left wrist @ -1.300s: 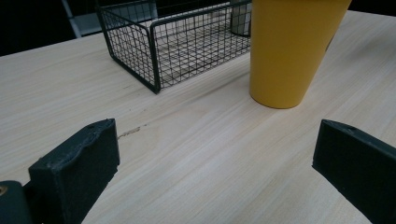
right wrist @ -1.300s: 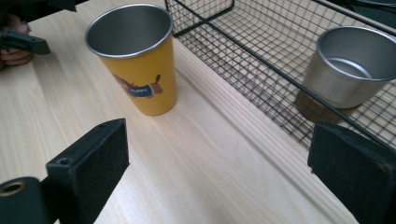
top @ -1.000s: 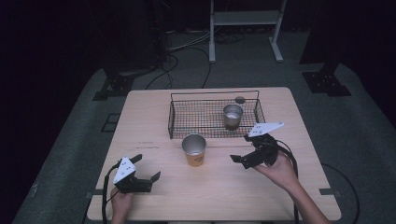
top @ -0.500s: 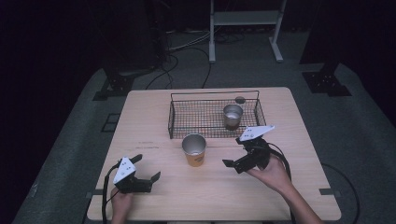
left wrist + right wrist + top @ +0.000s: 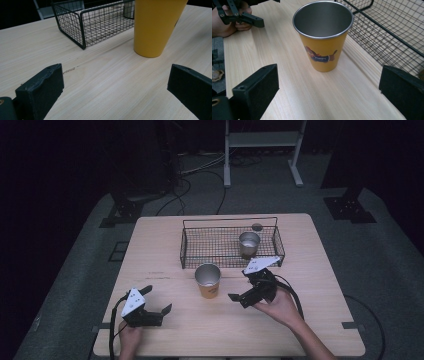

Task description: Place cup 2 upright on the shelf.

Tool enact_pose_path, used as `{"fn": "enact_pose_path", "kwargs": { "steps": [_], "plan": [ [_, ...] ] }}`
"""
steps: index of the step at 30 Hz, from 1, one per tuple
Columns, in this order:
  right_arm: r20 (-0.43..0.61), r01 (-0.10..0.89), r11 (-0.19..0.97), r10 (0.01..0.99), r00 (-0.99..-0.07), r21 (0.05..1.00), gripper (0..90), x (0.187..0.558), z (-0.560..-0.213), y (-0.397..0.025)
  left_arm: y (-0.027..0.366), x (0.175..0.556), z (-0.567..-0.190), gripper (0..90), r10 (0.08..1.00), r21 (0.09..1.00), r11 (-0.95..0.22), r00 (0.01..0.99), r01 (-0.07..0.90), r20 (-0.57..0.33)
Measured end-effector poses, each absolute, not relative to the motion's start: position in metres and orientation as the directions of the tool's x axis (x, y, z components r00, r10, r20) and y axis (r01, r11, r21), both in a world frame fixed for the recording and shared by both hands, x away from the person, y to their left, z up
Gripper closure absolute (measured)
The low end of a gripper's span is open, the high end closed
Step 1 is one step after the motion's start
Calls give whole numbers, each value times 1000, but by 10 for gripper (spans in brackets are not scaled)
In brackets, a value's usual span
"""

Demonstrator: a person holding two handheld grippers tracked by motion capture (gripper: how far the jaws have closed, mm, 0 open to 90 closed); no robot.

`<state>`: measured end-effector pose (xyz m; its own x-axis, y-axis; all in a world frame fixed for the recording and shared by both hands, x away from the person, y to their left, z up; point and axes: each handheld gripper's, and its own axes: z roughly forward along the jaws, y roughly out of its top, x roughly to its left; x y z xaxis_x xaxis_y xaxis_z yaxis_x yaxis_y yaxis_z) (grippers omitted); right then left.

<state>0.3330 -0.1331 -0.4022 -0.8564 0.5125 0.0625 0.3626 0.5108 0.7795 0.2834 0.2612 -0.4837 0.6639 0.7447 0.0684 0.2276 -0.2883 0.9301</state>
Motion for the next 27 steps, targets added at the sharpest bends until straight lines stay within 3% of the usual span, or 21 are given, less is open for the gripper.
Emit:
{"fn": "enact_pose_path", "kwargs": {
  "steps": [27],
  "plan": [
    [60,356,522,500,-864,775,19,345,-415,-101,261,283,-484,0,745,932,-284,663,227,66]
  ]
}}
